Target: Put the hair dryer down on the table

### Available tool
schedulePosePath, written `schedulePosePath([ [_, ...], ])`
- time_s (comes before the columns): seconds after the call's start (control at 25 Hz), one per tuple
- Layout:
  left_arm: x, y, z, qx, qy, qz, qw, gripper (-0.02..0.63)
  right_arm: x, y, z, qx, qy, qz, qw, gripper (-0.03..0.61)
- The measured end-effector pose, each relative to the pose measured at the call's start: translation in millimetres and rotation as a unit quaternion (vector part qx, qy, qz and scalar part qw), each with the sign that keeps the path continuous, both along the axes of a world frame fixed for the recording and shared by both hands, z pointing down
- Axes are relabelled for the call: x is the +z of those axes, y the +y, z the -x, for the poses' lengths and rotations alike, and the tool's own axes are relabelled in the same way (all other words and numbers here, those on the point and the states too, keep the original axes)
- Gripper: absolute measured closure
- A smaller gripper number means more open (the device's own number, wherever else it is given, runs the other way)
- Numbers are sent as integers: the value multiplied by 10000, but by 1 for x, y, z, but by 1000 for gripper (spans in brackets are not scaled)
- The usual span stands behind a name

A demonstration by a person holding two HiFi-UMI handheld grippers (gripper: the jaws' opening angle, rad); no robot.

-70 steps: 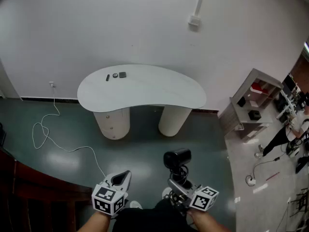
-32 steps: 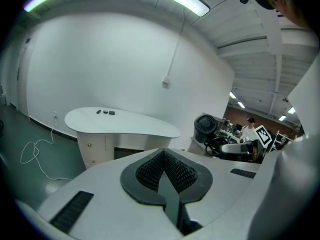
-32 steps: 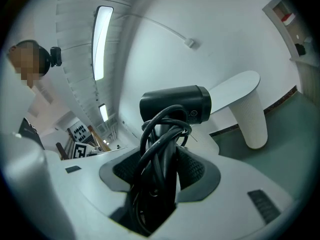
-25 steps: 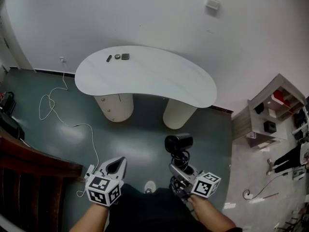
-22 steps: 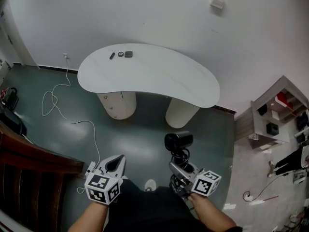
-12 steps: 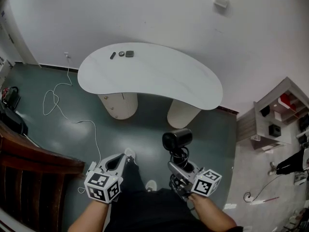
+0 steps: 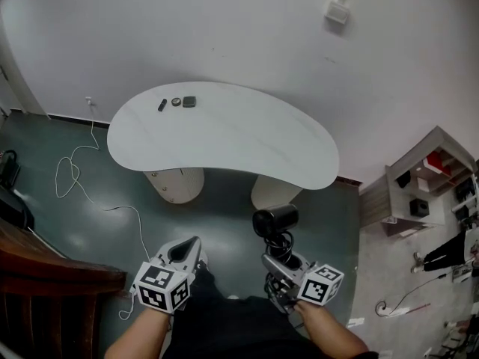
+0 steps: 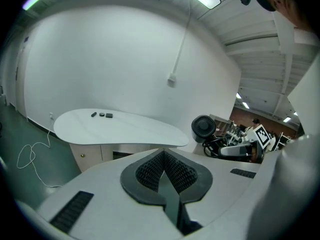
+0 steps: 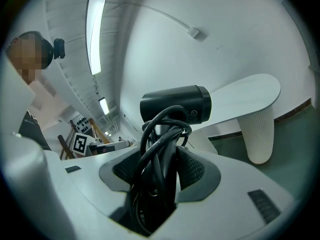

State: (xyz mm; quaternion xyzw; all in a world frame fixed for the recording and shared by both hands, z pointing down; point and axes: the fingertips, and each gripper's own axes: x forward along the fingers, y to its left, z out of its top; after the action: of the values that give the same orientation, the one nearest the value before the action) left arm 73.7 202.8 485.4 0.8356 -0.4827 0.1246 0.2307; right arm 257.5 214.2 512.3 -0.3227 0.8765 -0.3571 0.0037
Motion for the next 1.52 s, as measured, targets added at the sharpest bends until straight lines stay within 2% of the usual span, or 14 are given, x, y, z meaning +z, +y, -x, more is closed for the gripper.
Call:
schedulePosePath([
  [0.48, -19, -127, 68, 343, -112, -137, 9993, 603, -23, -117, 78, 236, 105, -82, 9996, 383],
  [0.84, -12, -208, 116, 665, -71, -164, 9976, 603, -24, -189, 130, 522, 251, -137, 9982, 383],
  [1.12, 1, -233, 143, 651, 34, -32, 9979, 603, -20, -214, 152, 562, 387, -11, 9977, 383],
  [1.52, 13, -266, 155, 510, 19, 91, 9987, 603, -9, -264, 165, 493, 469, 180, 9975, 383],
])
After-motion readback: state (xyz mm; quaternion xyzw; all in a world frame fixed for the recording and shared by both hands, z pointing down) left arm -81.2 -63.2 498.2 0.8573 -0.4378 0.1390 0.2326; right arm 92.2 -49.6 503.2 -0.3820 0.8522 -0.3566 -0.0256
